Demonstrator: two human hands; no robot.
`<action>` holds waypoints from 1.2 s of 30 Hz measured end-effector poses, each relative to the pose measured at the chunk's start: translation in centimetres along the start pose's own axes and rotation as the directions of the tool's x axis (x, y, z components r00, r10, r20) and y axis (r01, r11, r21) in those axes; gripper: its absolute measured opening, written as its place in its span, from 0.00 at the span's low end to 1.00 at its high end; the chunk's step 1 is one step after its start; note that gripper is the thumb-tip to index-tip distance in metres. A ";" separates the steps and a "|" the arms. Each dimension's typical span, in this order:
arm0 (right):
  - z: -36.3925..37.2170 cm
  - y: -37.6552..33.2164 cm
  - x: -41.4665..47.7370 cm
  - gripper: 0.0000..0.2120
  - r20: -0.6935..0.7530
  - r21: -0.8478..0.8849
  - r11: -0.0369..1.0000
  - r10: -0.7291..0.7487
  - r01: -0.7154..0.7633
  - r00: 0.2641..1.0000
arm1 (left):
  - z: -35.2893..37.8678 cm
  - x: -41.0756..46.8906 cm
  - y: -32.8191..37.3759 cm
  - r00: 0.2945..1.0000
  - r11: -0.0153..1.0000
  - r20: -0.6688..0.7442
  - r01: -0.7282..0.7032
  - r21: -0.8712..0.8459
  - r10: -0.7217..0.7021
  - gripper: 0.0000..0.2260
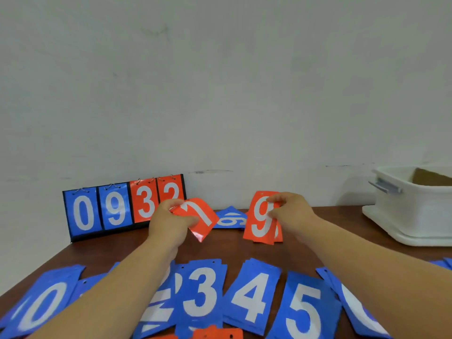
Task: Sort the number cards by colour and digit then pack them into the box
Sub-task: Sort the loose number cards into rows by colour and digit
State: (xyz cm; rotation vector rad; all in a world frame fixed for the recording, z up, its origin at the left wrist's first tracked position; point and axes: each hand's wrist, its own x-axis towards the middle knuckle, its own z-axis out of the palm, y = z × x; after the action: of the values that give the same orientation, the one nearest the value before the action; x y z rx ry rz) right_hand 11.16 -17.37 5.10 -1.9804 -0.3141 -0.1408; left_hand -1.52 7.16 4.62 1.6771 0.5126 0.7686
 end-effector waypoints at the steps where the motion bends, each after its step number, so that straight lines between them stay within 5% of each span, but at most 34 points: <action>1: -0.5 -1.6 -1.7 0.17 0.003 0.015 0.999 -0.032 0.032 0.999 | -0.9 -1.6 0.7 1.000 0.999 0.018 -0.004 -0.044 0.005 0.26; 7: -3.5 -8.8 -14.0 0.19 0.049 0.204 0.970 -0.141 0.128 0.989 | -7.4 -14.5 3.2 0.997 0.955 0.052 -0.031 -0.296 0.049 0.24; 12: -4.4 -6.1 -28.0 0.17 0.145 0.395 0.917 -0.114 0.049 0.983 | -11.0 -25.8 0.2 0.996 0.887 0.086 0.062 -0.458 -0.025 0.25; 20: -5.6 -0.8 -36.0 0.18 -0.154 0.525 0.850 0.153 -0.050 0.976 | -11.8 -31.6 -3.2 0.967 0.917 0.242 0.170 -0.362 -0.084 0.26; 26: -3.4 -1.3 -36.3 0.18 -0.167 0.342 0.939 0.031 0.028 0.985 | -13.1 -31.1 -2.1 0.964 0.923 0.246 0.186 -0.338 -0.105 0.25; 31: 0.4 -2.0 -35.7 0.18 -0.046 0.333 0.943 -0.010 0.025 0.999 | -18.2 -28.5 -1.9 0.992 0.999 0.123 0.027 -0.032 -0.023 0.24; 36: 3.4 -3.1 -34.9 0.18 0.020 0.291 0.956 -0.040 0.032 0.999 | -21.3 -23.8 -2.3 0.991 0.916 0.114 -0.113 0.384 0.075 0.27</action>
State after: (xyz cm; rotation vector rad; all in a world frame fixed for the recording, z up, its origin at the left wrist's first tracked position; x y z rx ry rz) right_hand -23.34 -18.55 -1.97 -1.6868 -0.3662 -0.0863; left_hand -33.15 5.76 -0.18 2.1127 0.5447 0.6791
